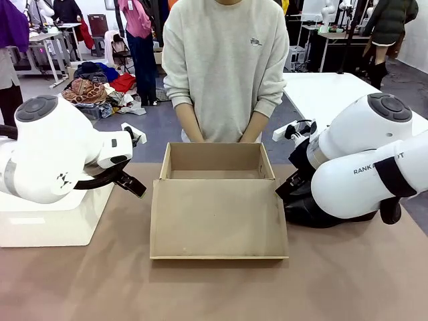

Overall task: Pack the shoes into the box.
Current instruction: Place one shoe of the Shoes into the Shoes Box.

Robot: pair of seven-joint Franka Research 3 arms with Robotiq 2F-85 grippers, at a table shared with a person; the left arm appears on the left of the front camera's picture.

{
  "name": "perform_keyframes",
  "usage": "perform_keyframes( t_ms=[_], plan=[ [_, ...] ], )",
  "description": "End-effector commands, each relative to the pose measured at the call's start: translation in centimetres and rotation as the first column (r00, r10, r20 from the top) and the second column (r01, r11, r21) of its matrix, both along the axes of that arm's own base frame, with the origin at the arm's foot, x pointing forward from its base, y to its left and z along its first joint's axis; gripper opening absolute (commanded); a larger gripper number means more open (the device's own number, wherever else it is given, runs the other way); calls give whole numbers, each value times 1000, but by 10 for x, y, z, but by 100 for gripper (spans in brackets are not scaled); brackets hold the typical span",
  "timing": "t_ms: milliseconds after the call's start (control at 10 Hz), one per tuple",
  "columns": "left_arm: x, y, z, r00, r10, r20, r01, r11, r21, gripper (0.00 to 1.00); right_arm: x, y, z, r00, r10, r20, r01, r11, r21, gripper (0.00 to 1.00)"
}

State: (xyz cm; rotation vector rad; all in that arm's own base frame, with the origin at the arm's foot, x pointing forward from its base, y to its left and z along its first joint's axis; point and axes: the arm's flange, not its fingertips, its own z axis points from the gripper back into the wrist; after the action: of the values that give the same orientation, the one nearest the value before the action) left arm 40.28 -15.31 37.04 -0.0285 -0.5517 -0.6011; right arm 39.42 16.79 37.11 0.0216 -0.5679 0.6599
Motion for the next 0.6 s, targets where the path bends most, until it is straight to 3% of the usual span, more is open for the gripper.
perform_keyframes(
  t_ms=[0,100,500],
  plan=[
    [0,1,0,1000,1,0,-1,1000,0,100,0,0,0,1000,0,0,0,1000,1,100],
    [0,0,0,1000,0,0,0,1000,0,100,0,0,0,1000,0,0,0,1000,0,100],
    [-12,-10,46,999,-2,33,1,1000,29,100,-7,-7,55,1000,-7,7,7,999,42,100]
  ],
)
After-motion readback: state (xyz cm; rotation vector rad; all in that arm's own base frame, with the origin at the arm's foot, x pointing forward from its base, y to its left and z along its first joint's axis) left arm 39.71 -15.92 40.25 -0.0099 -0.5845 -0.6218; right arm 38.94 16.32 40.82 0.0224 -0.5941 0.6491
